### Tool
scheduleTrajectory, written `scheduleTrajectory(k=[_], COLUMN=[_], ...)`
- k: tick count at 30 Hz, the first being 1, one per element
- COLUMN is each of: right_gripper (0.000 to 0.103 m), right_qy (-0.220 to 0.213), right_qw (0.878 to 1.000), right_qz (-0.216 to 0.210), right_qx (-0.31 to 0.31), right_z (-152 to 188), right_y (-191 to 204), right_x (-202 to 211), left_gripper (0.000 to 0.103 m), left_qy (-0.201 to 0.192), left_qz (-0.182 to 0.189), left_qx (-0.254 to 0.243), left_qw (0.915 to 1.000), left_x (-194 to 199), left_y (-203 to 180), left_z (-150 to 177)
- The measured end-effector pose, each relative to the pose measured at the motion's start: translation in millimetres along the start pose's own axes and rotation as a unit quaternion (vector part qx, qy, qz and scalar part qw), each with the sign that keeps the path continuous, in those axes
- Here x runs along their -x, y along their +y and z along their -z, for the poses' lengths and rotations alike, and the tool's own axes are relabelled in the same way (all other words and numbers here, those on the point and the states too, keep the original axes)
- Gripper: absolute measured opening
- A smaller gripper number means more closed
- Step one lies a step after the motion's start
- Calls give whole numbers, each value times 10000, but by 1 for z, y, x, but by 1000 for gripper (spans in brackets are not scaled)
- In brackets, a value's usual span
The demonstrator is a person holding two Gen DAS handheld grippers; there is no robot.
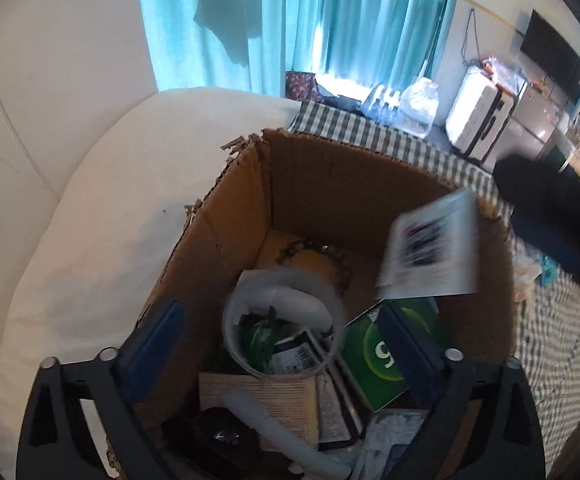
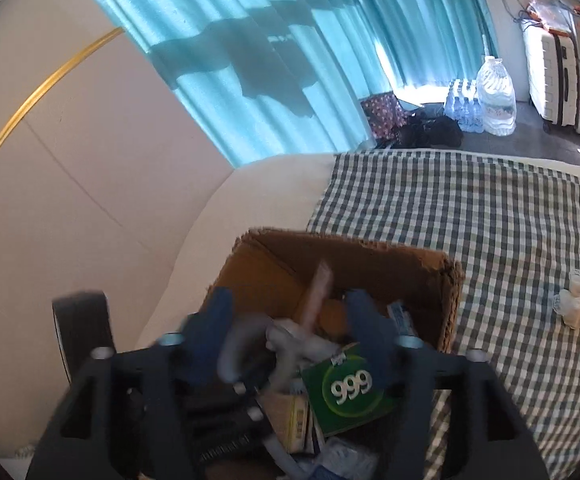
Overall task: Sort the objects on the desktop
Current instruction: 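Open both tools to drop the ring and sachet into the box, then move both tools back over the sheet toward the tissue and comb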
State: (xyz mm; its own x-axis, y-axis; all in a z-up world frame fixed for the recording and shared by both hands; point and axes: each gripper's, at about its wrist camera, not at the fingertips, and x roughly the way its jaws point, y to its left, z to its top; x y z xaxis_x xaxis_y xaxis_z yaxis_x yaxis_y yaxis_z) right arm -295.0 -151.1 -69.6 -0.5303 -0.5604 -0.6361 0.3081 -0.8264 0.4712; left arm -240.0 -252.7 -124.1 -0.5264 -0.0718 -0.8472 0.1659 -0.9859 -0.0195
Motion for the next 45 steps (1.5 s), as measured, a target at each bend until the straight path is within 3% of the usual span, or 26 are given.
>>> scheduleTrajectory(k=[5,10,19,23,27,31,37,45], right_gripper=[67,67,67,79,91,93,93,93], right_qy=[-156,-271,-919,-1193,-1506,-1726,-1928,-1990], right_qw=[9998,9988,9840,9658,9584,9470,9386,9307], right_qz=[117,323,1519,2274,2418,2704,2861,2963], right_qx=[60,-261,123,354,169,157,57,-802], right_z=[-2,15,59,77,96,112,136,161], right_y=[1,-29,-46,-49,-64,-78,-108,-181], right_x=[10,49,148,192,234,268,312,357], left_gripper=[101,101,103,103,103,103,103,103], left_qy=[72,-92,-663,-827,-1058,-1133,-921,-848], left_qz=[-44,69,284,354,398,470,623,581], left_qx=[-129,-195,-446,-516,-571,-572,-744,-1135], left_qw=[9999,9997,9964,9946,9919,9908,9910,9882], left_x=[6,34,99,125,147,158,159,149], left_y=[-3,-10,-52,-77,-104,-130,-172,-228], left_z=[12,32,49,59,73,87,100,115])
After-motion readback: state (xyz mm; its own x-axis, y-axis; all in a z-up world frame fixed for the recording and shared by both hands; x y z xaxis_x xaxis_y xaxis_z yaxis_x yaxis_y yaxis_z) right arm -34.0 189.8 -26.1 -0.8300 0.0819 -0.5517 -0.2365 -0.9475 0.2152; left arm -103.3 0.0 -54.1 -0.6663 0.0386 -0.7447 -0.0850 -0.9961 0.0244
